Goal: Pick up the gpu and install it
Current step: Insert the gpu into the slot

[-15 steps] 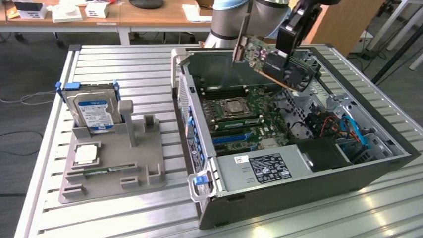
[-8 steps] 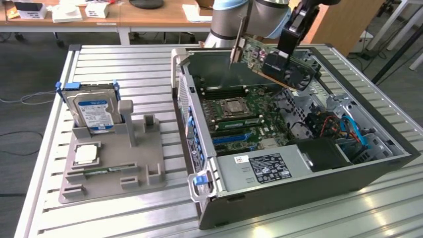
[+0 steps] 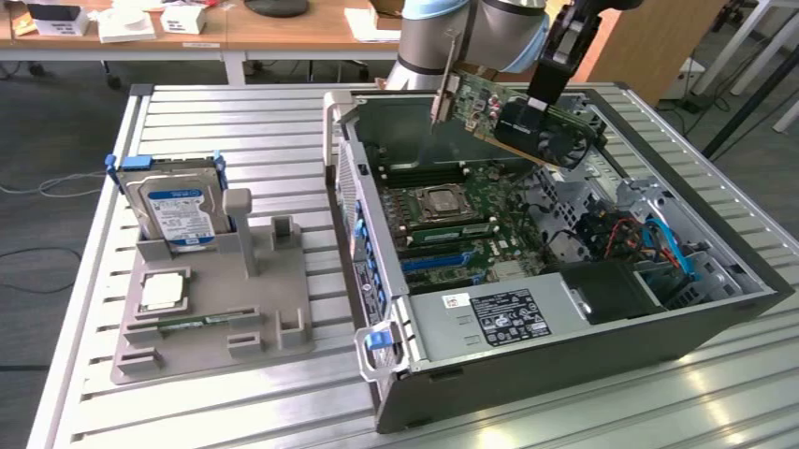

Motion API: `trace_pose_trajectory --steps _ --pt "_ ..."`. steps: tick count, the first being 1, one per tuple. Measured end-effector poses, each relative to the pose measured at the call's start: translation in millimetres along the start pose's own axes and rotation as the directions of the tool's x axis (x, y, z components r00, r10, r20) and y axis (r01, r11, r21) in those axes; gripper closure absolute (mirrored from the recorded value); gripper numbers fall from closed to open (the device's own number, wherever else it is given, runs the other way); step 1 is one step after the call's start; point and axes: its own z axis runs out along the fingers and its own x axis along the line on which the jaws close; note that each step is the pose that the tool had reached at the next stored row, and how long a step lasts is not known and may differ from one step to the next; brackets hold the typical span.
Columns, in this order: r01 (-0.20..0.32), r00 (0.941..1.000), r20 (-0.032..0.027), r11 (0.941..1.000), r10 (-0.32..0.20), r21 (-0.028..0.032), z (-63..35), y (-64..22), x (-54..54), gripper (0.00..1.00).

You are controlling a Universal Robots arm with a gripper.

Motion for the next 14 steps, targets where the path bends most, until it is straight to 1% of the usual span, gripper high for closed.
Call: trace_pose_trajectory --steps 3,7,14 --pt "0.033 0.9995 -0.0015 0.9995 -0.033 -0.0007 0.0 0.0 0.0 0.73" --pt "0.074 0.9972 -0.0033 0.9972 -0.074 -0.0017 0.0 0.0 0.0 0.73" --pt "0.142 0.9898 -0.0060 0.9898 -0.142 -0.0035 0.0 0.0 0.0 0.73"
